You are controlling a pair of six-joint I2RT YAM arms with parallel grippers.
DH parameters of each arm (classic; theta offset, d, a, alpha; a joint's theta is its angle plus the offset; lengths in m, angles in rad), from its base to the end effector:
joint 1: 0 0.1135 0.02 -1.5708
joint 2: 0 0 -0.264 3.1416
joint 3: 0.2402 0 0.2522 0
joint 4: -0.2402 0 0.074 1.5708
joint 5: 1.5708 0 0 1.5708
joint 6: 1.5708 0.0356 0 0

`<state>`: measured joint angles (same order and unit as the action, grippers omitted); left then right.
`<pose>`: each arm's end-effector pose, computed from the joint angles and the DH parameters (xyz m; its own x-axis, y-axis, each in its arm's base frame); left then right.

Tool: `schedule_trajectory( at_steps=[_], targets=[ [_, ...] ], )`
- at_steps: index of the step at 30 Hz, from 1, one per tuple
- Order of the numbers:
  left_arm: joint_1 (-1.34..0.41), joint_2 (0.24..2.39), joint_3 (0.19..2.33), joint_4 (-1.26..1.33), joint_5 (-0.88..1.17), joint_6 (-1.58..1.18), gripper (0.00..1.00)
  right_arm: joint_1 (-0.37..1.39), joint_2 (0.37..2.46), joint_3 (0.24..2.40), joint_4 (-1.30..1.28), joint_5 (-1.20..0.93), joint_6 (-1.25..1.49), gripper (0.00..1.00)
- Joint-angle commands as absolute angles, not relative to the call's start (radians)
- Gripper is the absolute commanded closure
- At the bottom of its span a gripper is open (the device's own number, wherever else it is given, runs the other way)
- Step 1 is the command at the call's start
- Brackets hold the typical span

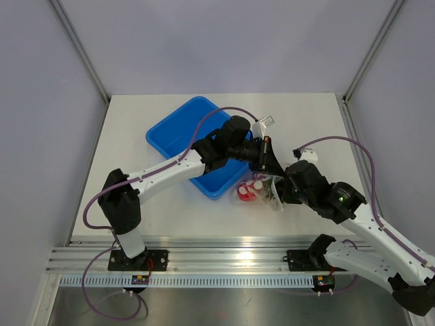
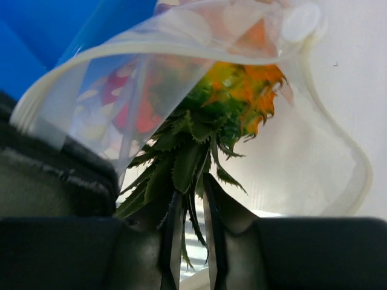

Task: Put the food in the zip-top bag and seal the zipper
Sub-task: Adjust the fake fruit in the zipper food storage bag.

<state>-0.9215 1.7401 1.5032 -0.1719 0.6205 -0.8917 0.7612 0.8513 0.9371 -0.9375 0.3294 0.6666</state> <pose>0.2321 -0.3400 0.3336 -0.9062 0.1468 -0.3965 0.4226 0.2884 -0.8592 0.1208 0.0992 0.3118 -0.7363 0.1066 -0.6682 -0.0549 0.9748 0.2160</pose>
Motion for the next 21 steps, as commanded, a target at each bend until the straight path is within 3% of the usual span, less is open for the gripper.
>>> schedule_trajectory(
  at_steps=[1,6,15,21],
  targets=[
    [-0.917,1.715,1.516,-0.066,0.684,-0.934,1.0,0.767,0.819,0.942,-0.91,0.224,0.637,0.71],
    [-0.913,1.712,1.513,-0.072,0.683,-0.928,1.0,0.769,0.784,0.997,-0.988,0.213,0.652,0.43],
    [-0.913,1.698,1.493,-0.064,0.683,-0.925,1.0,0.767,0.655,1.218,-1.23,0.474,0.759,0.35],
    [-0.913,1.703,1.502,-0.057,0.68,-0.933,1.0,0.767,0.661,1.266,-1.457,0.575,0.972,0.29]
  ],
)
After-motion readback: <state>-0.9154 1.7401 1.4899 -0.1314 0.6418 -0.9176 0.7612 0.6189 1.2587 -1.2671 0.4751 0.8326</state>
